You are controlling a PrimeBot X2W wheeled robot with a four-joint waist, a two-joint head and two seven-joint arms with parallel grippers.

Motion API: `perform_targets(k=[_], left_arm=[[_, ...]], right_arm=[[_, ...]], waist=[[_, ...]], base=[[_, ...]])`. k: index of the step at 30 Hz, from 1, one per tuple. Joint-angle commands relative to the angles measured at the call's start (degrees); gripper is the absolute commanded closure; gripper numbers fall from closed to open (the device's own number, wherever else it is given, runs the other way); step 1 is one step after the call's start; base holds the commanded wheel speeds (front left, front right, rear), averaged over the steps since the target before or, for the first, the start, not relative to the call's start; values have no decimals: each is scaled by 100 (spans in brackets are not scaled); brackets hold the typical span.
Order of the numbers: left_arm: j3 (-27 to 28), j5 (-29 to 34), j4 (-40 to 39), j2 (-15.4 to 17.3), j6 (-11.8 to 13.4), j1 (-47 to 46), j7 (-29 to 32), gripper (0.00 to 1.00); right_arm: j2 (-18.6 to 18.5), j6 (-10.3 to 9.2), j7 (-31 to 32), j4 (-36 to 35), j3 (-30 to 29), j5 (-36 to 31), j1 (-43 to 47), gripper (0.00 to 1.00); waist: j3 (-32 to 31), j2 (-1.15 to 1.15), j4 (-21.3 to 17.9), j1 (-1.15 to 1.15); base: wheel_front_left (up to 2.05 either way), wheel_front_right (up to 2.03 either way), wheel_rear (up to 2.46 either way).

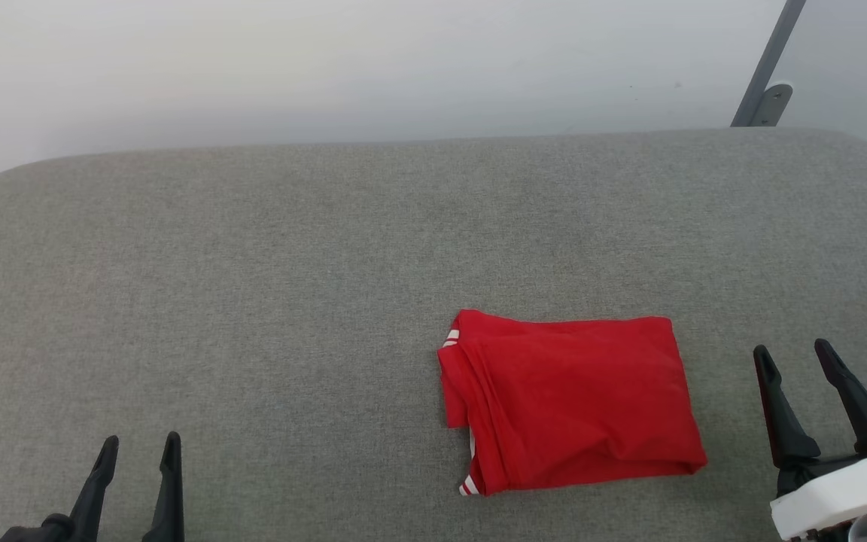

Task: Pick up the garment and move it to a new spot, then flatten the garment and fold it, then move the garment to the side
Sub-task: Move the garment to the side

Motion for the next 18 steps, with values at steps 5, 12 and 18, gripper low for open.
perform_targets(k=[5,12,18], left_arm=[[-36,29,-70,-29,-9,-68,-9,0],[-194,5,-45,-63,-9,-334,-10,0],[-592,-36,70,-35,-9,-922,-9,0]], right_arm=[[71,-3,78,-68,-40,-68,45,0],[-175,-3,937,14,206,12,-338,0],[-992,-3,2779,86,845,265,-982,0]], waist=[[52,0,22,0],[318,0,53,0],[831,0,198,0]], base=[[0,0,0],[0,0,0],[0,0,0]])
